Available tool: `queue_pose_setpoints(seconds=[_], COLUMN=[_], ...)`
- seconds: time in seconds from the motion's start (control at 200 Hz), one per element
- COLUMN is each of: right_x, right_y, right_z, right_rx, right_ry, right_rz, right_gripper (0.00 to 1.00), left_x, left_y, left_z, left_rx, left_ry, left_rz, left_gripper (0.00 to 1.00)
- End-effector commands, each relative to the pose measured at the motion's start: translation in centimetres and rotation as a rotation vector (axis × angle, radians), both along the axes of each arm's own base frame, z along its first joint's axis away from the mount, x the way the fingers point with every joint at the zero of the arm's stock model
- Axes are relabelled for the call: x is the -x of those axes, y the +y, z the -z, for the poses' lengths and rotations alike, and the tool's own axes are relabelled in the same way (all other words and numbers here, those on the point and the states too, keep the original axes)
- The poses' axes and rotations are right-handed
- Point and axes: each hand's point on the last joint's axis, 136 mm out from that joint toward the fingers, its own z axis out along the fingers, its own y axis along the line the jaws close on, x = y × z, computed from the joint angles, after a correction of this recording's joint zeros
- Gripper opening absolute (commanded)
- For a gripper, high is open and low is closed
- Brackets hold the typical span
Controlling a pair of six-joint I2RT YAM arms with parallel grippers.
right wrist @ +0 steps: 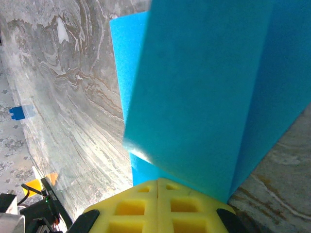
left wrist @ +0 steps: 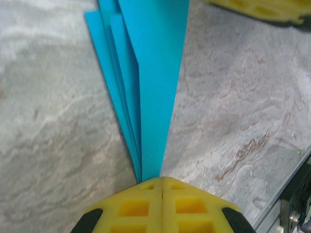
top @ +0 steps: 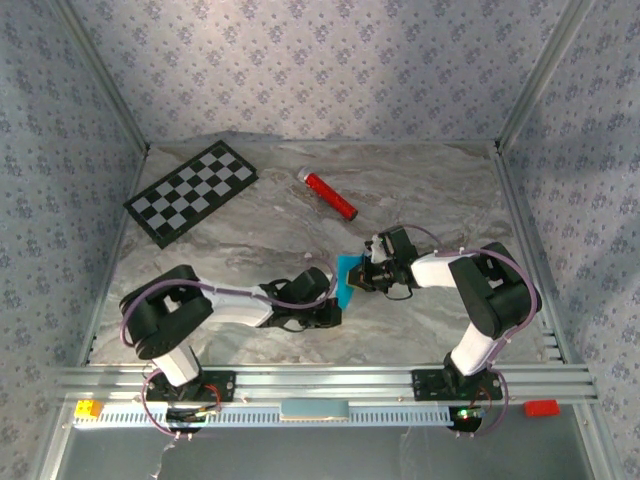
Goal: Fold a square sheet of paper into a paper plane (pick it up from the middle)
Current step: Fold the wing for the fifth time at the center of the table.
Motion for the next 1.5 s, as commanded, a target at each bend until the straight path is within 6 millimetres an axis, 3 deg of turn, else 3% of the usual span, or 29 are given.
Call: queue_pose_setpoints(seconds=[0.0, 0.175, 0.29, 0.495, 0.68, 0.955, 1.144, 1.319, 1.499], right_x=[1.5, 1.5, 1.4, 1.3, 1.3, 1.3, 1.5, 1.4, 1.1], right_y=[-3.1, -3.1, -3.0, -2.7, -2.6, -2.5, -2.6, -2.4, -2.3], right_z=[4.1, 4.0, 3.8, 3.3, 3.2, 3.3, 3.4, 3.1, 2.3], right_rx=[0.181, 0.178, 0.171, 0.156, 0.154, 0.155, 0.155, 0.140, 0.127], right_ry=[0.103, 0.102, 0.102, 0.100, 0.103, 0.106, 0.110, 0.104, 0.085], right_rz=[0.064, 0.067, 0.069, 0.071, 0.072, 0.074, 0.072, 0.071, 0.073], right_gripper=[0.00, 0.00, 0.00, 0.00, 0.00, 0.00, 0.00, 0.00, 0.01], left_x=[4.2, 4.0, 3.1, -1.5, -4.6, -5.9, -6.6, -6.7, -4.6], left_y=[3.6, 3.3, 2.7, 2.5, -0.2, -2.6, -3.2, -1.5, 2.1], left_z=[2.8, 1.1, -1.5, -5.6, -7.3, -4.7, -3.4, -0.4, 3.6], left_rx=[-0.162, -0.124, -0.061, 0.077, 0.139, 0.141, 0.109, -0.023, -0.202], left_ry=[0.121, 0.083, 0.016, -0.088, -0.098, -0.046, -0.042, 0.004, 0.112], left_rz=[0.067, 0.070, 0.056, -0.062, -0.053, -0.073, -0.079, -0.138, -0.187], left_gripper=[0.00, 0.00, 0.00, 0.00, 0.00, 0.00, 0.00, 0.00, 0.00])
